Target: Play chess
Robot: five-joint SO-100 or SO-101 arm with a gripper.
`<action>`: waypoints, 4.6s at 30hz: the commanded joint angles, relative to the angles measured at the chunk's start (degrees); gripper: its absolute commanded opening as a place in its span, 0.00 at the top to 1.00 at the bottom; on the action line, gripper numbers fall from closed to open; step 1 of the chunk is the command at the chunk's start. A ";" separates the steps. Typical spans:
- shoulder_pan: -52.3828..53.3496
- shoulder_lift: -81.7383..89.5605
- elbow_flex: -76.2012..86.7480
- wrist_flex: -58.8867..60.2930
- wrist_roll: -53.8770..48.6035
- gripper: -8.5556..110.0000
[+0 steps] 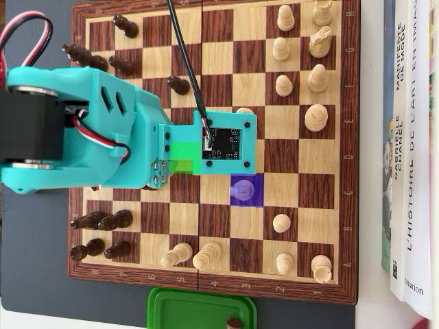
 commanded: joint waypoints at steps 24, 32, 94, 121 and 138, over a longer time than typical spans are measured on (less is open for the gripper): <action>4.66 20.92 -2.64 6.33 -2.72 0.88; 14.50 22.76 -3.16 6.33 -8.79 0.88; 37.97 -18.81 -39.55 6.24 -28.21 0.80; 8.44 12.39 -14.50 5.62 -9.23 0.81; 6.68 -4.92 -23.38 0.88 -9.14 0.81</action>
